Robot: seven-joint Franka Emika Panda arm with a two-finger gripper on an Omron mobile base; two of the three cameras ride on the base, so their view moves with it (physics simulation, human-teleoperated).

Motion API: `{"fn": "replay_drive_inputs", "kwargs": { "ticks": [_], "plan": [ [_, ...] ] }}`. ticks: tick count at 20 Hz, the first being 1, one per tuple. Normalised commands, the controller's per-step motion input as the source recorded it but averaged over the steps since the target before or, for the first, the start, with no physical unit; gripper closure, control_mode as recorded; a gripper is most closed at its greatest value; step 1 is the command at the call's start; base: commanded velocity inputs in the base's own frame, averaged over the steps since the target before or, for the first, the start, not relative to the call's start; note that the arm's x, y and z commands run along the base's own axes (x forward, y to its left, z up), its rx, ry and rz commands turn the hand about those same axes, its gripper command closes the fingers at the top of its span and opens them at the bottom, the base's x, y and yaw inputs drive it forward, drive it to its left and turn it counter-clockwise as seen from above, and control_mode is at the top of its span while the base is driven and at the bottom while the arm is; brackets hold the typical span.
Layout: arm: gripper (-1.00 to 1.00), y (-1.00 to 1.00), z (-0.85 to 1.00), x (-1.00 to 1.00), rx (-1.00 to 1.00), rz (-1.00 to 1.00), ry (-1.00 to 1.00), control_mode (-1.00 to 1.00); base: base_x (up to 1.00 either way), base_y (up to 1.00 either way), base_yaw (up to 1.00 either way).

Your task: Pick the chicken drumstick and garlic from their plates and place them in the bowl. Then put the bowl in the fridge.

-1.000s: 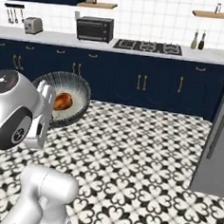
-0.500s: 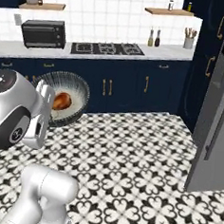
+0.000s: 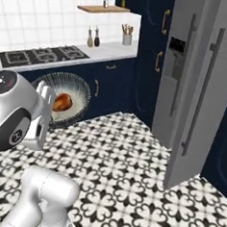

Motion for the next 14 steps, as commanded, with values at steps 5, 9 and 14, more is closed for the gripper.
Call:
{"fn": "replay_drive_inputs", "kwargs": {
  "ticks": [5,9,14],
  "plan": [
    [1.0,0.0,0.0,0.0,0.0,0.0,0.0,1.0,0.97,0.96,-0.62],
    [1.0,0.0,0.0,0.0,0.0,0.0,0.0,1.0,0.96,1.0,-0.59],
    [1.0,0.0,0.0,0.0,0.0,0.0,0.0,1.0,0.97,1.0,-0.6]
  ]
}}
